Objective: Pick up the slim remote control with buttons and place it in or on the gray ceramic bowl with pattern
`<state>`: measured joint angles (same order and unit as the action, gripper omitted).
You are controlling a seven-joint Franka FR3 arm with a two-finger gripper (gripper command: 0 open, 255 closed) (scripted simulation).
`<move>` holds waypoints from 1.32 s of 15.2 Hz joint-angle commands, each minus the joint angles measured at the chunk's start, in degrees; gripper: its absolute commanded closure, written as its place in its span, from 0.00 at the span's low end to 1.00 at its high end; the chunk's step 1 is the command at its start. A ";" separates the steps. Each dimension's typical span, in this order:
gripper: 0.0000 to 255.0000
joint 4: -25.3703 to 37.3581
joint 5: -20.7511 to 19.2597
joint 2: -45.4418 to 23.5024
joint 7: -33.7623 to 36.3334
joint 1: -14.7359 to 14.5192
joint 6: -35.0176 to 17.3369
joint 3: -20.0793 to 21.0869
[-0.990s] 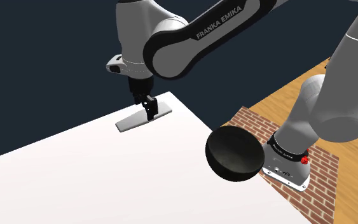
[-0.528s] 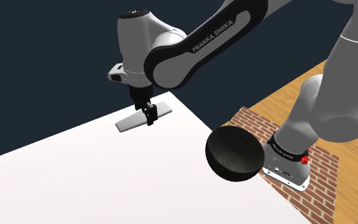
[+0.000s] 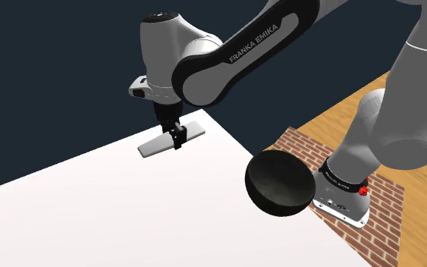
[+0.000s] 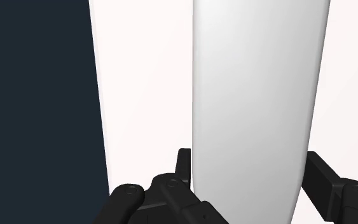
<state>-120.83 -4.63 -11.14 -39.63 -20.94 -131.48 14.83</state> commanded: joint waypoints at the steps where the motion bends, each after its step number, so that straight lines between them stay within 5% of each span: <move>1: 1.00 0.00 0.00 0.00 0.00 0.00 0.00 0.00; 7: 1.00 0.00 0.00 -0.01 0.00 0.00 -0.02 0.00; 20: 1.00 4.14 2.05 5.23 -1.47 0.36 9.14 0.38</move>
<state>-117.19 -2.68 -6.16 -40.96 -20.63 -123.09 15.22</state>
